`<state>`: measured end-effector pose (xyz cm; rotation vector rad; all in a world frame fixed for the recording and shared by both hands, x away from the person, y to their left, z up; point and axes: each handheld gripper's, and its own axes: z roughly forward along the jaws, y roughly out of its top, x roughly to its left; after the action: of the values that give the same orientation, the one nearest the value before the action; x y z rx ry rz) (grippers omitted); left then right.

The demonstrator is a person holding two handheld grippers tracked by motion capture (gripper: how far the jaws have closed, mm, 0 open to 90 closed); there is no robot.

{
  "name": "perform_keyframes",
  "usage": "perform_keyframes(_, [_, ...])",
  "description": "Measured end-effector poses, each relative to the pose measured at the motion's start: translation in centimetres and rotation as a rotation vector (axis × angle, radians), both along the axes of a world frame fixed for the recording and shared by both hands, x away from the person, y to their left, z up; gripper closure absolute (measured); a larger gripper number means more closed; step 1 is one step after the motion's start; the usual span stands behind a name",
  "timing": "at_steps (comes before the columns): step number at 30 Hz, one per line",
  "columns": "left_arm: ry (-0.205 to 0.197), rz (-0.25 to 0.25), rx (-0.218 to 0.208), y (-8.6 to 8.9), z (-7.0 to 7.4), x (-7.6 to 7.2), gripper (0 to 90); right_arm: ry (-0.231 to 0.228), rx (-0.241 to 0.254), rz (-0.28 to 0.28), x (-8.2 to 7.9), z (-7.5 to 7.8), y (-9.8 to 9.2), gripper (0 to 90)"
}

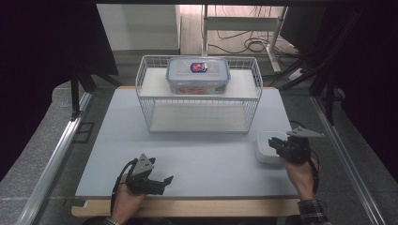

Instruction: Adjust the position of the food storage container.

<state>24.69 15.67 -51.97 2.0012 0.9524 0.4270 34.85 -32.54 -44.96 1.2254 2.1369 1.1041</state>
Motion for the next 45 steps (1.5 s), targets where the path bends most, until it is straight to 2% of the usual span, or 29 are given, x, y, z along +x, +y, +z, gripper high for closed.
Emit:
perform_keyframes(2, [-0.001, -0.001, 0.004, 0.0, 0.0, 0.0, 6.6, -0.008, -0.013, -0.015, 0.4, 0.2, -0.7, 89.2])
perform_keyframes(6, [-0.003, 0.000, 0.003, -0.1, 0.0, 0.0, 6.6, -0.008, -0.018, -0.060, 1.5, 0.4, -2.1, 89.5])
perform_keyframes(9, [-0.003, 0.001, -0.001, 0.0, 0.0, 0.1, 6.7, 0.004, 0.004, -0.100, 2.1, 0.3, -3.3, 89.5])
perform_keyframes(15, [0.002, 0.000, 0.004, -0.1, -0.1, 0.1, 6.7, 0.009, -0.013, -0.177, 3.1, -0.2, -5.5, 89.5])
perform_keyframes(18, [0.003, 0.001, 0.006, -0.2, -0.1, 0.1, 6.7, 0.009, -0.025, -0.200, 3.5, -0.5, -6.1, 89.5])
perform_keyframes(20, [0.004, 0.001, 0.005, -0.2, -0.1, 0.1, 6.7, 0.021, -0.020, -0.202, 3.8, -1.0, -6.4, 89.4])
perform_keyframes(23, [0.004, -0.002, 0.012, -0.2, -0.1, 0.1, 6.7, 0.043, -0.037, -0.214, 4.0, -1.7, -6.7, 89.4])
perform_keyframes(29, [0.009, -0.005, 0.020, -0.3, -0.2, 0.1, 6.7, 0.062, -0.053, -0.207, 3.9, -2.2, -6.4, 89.5])
perform_keyframes(45, [0.015, -0.012, 0.024, -0.4, -0.2, 0.1, 6.8, 0.109, -0.047, -0.056, 2.7, -2.4, -2.1, 89.4])
